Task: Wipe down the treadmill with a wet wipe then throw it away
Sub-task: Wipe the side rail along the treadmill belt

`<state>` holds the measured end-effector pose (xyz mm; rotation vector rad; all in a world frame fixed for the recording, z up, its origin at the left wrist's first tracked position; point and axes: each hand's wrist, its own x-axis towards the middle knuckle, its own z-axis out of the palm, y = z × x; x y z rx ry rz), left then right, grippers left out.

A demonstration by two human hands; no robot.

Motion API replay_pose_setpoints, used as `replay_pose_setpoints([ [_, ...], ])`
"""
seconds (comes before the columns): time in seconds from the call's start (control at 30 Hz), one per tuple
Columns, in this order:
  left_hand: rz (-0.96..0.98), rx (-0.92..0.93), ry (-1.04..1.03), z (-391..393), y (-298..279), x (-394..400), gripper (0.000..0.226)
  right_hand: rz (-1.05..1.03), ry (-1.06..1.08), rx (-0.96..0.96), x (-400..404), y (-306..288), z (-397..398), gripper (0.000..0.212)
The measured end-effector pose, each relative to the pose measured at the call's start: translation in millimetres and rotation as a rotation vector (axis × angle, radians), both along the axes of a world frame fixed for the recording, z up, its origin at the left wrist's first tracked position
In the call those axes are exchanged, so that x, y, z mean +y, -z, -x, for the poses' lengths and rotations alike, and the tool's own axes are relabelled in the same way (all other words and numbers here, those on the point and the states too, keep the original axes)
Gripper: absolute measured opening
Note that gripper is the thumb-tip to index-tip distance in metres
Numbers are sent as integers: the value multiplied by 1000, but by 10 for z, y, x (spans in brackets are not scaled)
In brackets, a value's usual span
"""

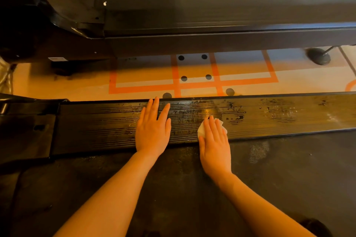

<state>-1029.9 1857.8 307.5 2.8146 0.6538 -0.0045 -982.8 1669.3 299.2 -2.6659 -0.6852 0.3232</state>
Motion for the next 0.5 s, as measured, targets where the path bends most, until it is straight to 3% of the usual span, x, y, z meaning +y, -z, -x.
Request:
replay_pose_setpoints([
  [0.33, 71, -71, -86, 9, -48, -11, 46, 23, -202, 66, 276, -189, -781, 54],
  [0.5, 60, -19, -105, 27, -58, -62, 50, 1, -300, 102, 473, -318, -889, 49],
])
